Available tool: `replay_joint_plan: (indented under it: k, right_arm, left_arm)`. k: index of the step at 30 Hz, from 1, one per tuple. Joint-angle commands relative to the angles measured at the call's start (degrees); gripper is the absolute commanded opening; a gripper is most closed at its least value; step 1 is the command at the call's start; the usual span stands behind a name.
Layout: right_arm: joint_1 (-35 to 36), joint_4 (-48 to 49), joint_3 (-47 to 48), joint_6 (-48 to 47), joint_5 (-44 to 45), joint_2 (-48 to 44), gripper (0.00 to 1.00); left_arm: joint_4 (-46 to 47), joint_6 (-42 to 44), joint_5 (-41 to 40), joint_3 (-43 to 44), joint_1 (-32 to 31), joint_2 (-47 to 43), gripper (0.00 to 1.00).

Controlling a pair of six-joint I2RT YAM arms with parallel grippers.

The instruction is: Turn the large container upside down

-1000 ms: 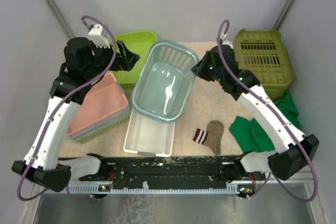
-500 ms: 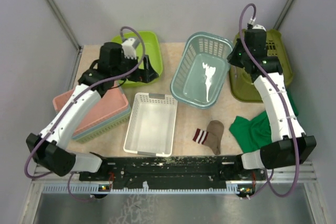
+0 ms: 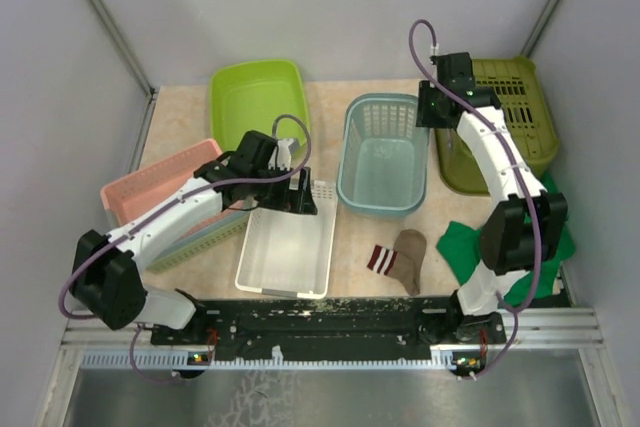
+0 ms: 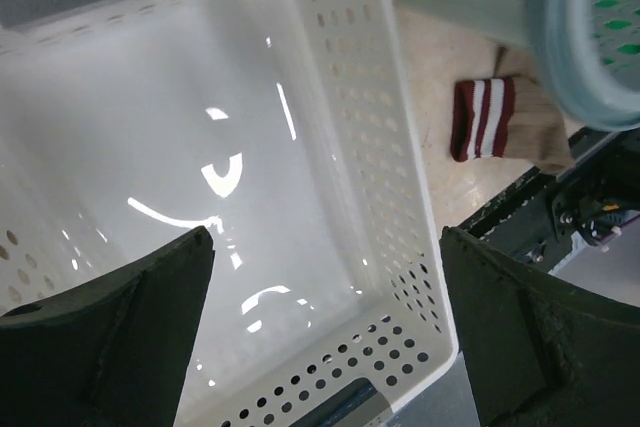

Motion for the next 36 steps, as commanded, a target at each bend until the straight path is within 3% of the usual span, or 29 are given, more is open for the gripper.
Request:
replay_joint_plan:
  k: [1,3,6,11,15,22,28,32,34,35,36]
  right_arm:
    - [-0.3,3.3,6.2,-1.7,3.5,1.1,0.60]
    - [-0.3,3.1,6.6,-0.4,3.9,-1.2,0.73]
    - [-0.3,3.2,6.4,2.2,3.9,-5.9,0.79]
    - [3.1,3.7,3.2,6.8,2.5,-12.7,0.80]
    - [13.5,3.9,-1.9,9.3,7.1,-15.3,0.80]
    - [26.5,5.2,-9.2,23.3,13.9,-12.6,0.79]
    - [33.0,6.5,-10.3,28.3,14.9,-5.8,0.75]
    - [34.3,5.9,-10.3,28.9,15.7,-2.1,0.59]
    - [34.3,5.8,-9.8,28.8,15.9,-1.5,0.39]
    - [34.2,6.1,-8.4,27.8,15.2,-2.0,0.10]
    - [34.3,6.3,-7.4,27.1,14.8,-2.3,0.00]
  left_arm:
    - [2.3,-3.1,-6.1,-3.0,0.0,1.1,0.99]
    - [1.7,-4.0,-9.1,-3.7,0.2,1.7,0.99]
    - [-0.5,-5.4,-12.6,-3.7,1.3,3.5,1.00]
    - [-0.8,-6.5,-11.8,-6.7,9.3,4.6,1.00]
    - [-0.4,-5.9,-12.2,-7.7,15.7,3.6,1.00]
    - [0.2,-5.3,-9.0,-5.4,17.6,3.1,1.00]
    - [2.8,-3.8,-3.7,-4.4,17.5,-0.7,1.00]
    - [1.9,-3.0,-3.7,-1.8,17.5,-3.4,0.99]
    - [2.1,-2.5,-3.5,-0.5,17.5,-4.5,0.99]
    - [2.4,-2.4,-3.4,0.3,17.5,-5.6,0.99]
    - [2.5,-2.4,-3.3,0.7,17.5,-5.8,0.99]
